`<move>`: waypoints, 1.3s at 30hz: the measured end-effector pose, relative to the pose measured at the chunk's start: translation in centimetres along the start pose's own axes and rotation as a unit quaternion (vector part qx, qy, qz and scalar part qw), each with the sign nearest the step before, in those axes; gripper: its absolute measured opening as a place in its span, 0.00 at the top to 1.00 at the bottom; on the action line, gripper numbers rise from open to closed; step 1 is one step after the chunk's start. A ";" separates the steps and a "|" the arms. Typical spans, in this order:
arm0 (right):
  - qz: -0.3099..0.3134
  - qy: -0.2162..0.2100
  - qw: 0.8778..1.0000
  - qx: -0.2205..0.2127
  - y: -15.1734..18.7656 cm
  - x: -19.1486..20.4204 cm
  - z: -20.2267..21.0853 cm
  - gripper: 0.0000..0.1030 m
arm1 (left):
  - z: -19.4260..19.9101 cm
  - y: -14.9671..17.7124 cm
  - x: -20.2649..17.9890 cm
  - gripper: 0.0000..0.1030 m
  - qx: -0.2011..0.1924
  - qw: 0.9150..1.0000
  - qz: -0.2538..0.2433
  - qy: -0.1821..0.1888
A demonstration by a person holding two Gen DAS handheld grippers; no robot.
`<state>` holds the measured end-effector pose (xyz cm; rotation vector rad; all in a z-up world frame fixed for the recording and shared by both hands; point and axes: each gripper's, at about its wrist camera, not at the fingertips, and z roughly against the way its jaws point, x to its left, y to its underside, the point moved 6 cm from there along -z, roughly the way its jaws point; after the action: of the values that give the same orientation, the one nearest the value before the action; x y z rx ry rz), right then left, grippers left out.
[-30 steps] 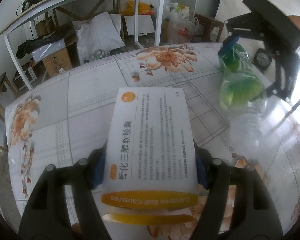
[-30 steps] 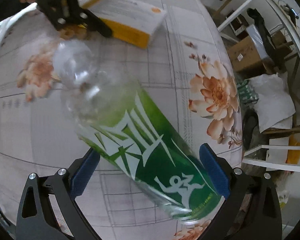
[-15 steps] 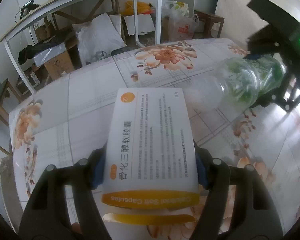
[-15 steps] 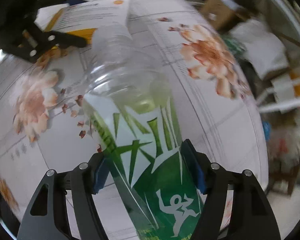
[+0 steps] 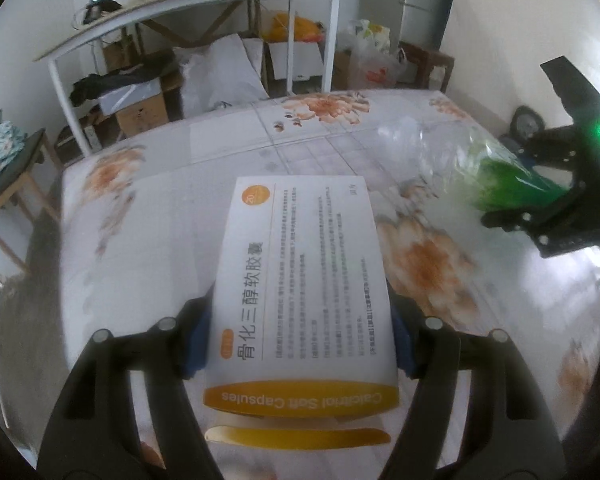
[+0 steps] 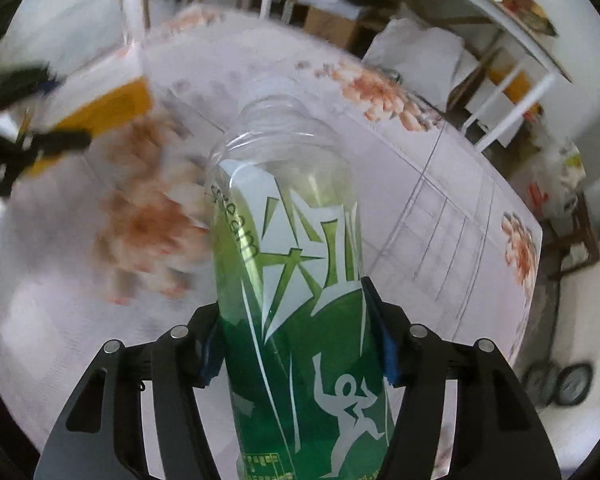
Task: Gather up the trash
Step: 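Close the right tool on the green plastic bottle while the left tool holds the box, then carry the medicine box and green bottle over the blue wastebasket with both tools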
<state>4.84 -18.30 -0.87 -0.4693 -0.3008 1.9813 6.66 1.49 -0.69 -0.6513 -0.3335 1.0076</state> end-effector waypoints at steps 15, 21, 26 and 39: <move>-0.006 -0.018 0.994 -0.104 -1.5 14.1 9.0 0.44 | 17.6 12.3 1.9 0.35 -0.068 0.993 0.085 -0.042; 0.056 -0.066 0.987 -0.133 -2.3 24.4 11.1 0.44 | 24.4 21.2 4.3 0.35 -0.072 0.980 0.154 -0.106; 0.113 -0.124 0.975 -0.142 -1.5 35.1 11.9 0.44 | 29.3 29.5 6.7 0.35 -0.060 0.959 0.224 -0.166; 0.204 -0.237 0.941 -0.132 3.2 57.2 11.5 0.44 | 35.2 48.8 9.9 0.35 0.004 0.884 0.381 -0.271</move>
<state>-25.30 31.71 -2.98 -0.2216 -0.8353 2.4654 -40.14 40.23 -5.47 -0.4807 -0.5813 1.9618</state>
